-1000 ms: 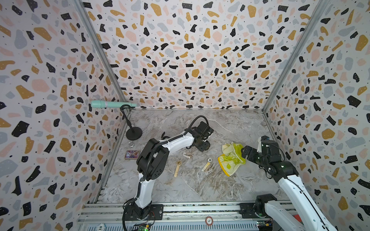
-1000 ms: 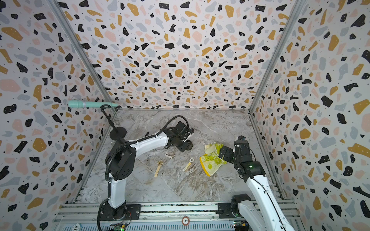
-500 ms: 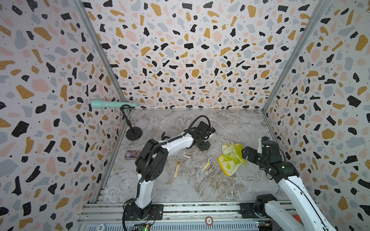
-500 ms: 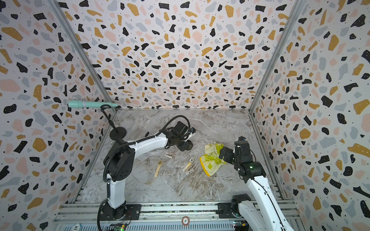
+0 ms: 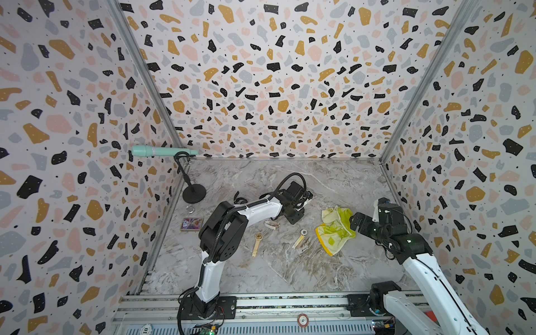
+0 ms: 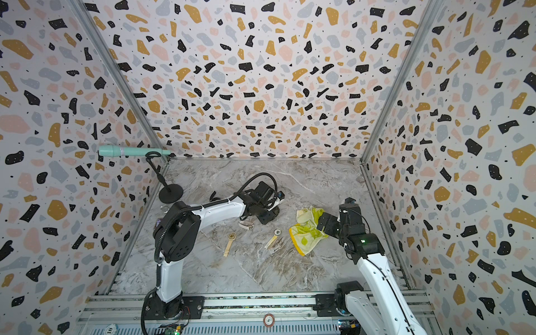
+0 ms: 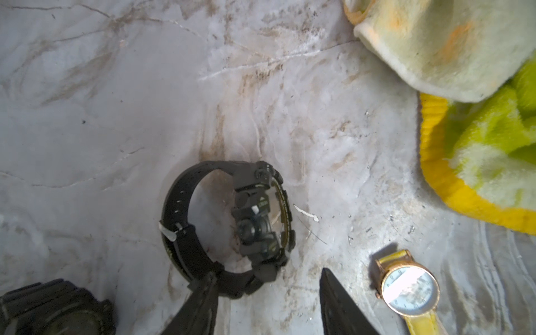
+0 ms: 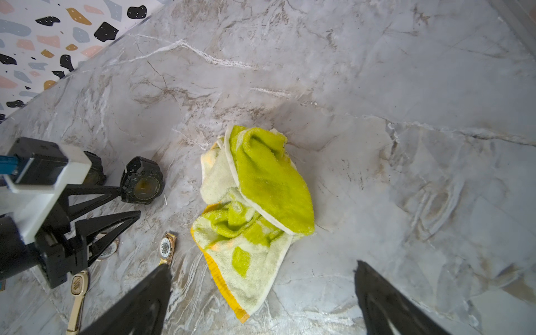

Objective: Wipe the watch dial
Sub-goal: Pick up the watch at the center of the board.

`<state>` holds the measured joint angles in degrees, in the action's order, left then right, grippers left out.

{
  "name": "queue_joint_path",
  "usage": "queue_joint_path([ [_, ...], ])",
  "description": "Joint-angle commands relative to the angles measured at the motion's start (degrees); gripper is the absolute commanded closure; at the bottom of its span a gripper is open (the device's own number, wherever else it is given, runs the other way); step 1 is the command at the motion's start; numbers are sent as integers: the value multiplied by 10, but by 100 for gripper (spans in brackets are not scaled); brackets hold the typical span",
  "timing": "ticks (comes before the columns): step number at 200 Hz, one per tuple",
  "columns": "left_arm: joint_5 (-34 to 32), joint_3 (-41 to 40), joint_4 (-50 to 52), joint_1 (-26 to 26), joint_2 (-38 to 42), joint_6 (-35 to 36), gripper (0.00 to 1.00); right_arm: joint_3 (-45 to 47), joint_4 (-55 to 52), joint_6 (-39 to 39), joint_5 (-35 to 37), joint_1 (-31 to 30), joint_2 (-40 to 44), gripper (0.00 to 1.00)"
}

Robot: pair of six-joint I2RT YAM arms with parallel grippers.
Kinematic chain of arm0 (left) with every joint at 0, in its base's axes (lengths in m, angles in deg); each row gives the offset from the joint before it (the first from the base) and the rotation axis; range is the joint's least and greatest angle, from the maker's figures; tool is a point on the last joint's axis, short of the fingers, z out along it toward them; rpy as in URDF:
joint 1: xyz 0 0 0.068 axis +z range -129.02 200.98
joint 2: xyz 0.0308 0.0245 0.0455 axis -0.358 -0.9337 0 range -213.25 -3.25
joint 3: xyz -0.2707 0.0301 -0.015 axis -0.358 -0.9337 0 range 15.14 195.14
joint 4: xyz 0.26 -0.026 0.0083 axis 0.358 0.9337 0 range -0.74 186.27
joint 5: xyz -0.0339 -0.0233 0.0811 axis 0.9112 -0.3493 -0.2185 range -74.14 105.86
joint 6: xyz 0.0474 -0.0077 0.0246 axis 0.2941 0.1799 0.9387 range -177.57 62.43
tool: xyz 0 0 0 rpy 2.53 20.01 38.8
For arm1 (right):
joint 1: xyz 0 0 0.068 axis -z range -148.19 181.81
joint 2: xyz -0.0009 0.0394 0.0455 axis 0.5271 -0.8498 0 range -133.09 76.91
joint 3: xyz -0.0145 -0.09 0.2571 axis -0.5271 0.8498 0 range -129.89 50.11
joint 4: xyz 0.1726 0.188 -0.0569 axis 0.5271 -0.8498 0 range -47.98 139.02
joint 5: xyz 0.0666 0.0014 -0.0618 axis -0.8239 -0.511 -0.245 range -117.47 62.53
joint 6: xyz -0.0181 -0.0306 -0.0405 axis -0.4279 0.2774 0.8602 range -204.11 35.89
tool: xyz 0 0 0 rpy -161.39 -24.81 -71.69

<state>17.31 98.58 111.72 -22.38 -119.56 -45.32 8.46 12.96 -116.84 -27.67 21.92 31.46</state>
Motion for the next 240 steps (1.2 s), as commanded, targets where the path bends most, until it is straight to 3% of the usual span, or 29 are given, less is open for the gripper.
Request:
queue_joint_path([
  [1,4,1,-22,-2,-17,2,45,-31,-13,1,13,-3,0,1],
  [48,12,22,-14,-3,-44,5,49,-37,-22,2,21,-3,1,1],
  [101,27,13,-4,-5,-41,-1,67,-34,-25,1,25,-3,8,1],
  [213,41,-25,-6,-5,5,-30,65,-22,-8,1,18,-3,-2,1],
  [240,48,-18,5,-5,2,-33,70,-23,-9,1,18,-3,-1,1],
])
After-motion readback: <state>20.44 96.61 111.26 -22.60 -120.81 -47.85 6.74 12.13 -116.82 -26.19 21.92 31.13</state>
